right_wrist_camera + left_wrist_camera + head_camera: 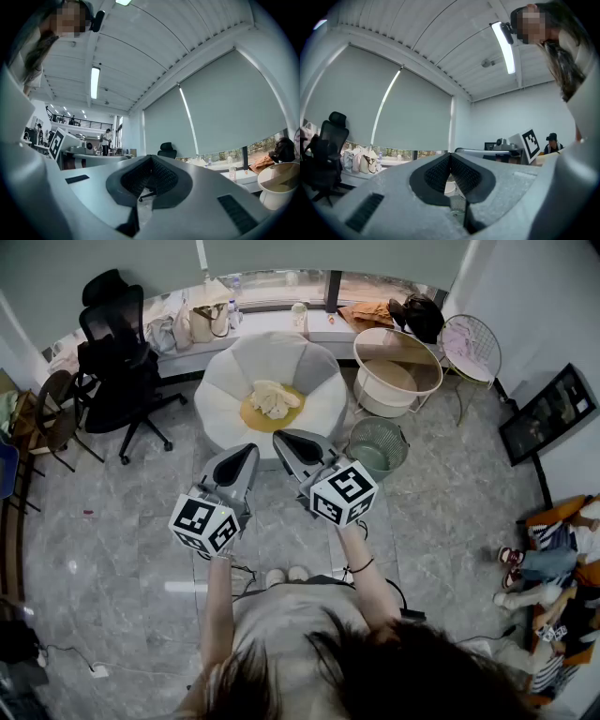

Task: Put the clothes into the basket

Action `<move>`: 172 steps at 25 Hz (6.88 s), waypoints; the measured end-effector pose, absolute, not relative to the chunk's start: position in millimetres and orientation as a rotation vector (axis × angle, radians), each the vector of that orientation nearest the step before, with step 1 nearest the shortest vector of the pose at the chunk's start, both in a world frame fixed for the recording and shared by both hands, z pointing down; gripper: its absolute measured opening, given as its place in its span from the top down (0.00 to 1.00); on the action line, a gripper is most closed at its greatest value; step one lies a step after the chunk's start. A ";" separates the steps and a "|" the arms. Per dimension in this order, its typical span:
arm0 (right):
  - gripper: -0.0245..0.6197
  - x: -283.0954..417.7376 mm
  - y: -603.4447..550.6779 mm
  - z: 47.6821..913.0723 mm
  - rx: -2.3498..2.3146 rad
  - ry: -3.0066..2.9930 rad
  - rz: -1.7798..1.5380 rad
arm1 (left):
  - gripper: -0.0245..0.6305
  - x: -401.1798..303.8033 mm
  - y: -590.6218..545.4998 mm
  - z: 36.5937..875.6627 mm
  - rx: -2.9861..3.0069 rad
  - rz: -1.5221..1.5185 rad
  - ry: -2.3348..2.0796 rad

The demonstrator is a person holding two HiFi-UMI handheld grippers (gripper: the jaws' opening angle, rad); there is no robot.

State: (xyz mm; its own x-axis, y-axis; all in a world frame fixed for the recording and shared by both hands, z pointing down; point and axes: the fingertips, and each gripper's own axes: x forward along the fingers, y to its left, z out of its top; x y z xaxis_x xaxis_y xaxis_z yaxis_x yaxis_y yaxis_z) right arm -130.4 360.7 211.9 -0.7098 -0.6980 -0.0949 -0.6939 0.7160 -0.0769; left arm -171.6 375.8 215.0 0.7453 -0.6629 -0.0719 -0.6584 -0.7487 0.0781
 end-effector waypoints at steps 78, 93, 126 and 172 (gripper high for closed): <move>0.95 -170.8 59.3 261.7 -1.191 2.827 -0.260 | 0.95 -239.7 76.0 269.6 2.676 -0.225 -1.155; 0.95 -124.4 -66.0 253.8 -1.111 2.838 -0.280 | 0.95 -181.7 -40.0 261.2 2.692 -0.196 -1.174; 0.95 -98.7 -190.1 300.6 -1.024 2.842 -0.513 | 0.95 -168.0 -152.8 317.7 2.518 -0.031 -1.209; 0.95 -116.3 -296.4 443.3 -1.054 3.084 -0.836 | 0.95 -176.8 -258.9 453.1 2.217 -0.027 -1.031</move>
State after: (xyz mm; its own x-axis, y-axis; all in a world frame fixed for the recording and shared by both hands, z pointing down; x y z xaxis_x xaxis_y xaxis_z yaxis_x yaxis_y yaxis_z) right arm -116.3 -296.4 443.3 -0.7814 -0.5124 0.3561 -0.6221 0.6842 -0.3806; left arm -176.8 -258.9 453.1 0.6853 -0.6829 0.2528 -0.6686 -0.4525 0.5901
